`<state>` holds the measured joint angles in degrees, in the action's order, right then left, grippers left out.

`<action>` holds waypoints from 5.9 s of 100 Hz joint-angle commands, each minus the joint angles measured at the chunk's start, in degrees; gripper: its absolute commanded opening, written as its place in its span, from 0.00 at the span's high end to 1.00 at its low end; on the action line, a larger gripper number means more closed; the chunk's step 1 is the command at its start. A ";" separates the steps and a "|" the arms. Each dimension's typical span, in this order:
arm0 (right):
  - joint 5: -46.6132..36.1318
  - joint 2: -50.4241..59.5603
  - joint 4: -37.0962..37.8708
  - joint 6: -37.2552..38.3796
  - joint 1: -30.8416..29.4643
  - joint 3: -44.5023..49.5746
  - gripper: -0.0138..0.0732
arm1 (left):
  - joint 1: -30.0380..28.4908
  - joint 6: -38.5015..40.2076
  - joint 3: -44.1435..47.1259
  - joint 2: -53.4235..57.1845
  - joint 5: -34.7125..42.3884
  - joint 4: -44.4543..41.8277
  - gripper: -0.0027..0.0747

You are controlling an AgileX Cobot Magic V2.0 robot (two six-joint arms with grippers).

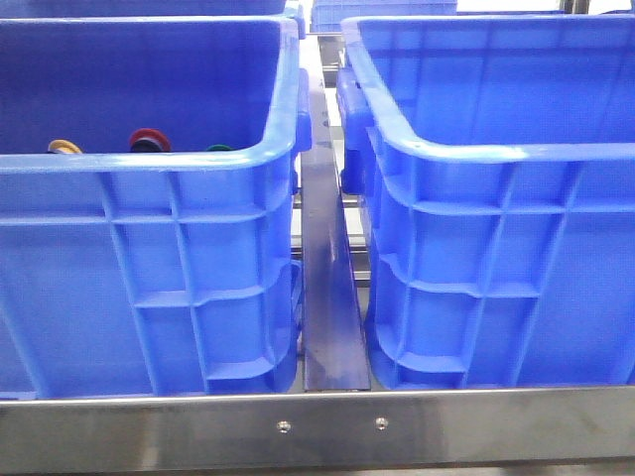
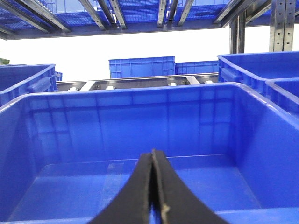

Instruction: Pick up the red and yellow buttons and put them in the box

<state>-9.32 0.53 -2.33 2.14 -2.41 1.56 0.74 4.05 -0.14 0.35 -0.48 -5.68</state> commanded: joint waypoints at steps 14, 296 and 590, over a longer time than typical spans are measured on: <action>-5.03 1.25 0.37 -0.20 -0.20 0.30 0.92 | -0.10 0.15 0.92 1.49 4.63 0.43 0.99; -5.03 1.25 0.37 -0.20 -0.20 0.30 0.92 | 21.85 1.93 -73.76 -85.25 -37.59 11.39 0.27; -5.03 1.25 0.37 -0.20 -0.20 0.30 0.92 | 20.16 14.64 -79.56 -94.89 -34.58 -6.68 0.99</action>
<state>-9.36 0.53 -2.33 2.14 -2.41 1.56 20.14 19.18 -77.77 -100.13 -36.15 -11.47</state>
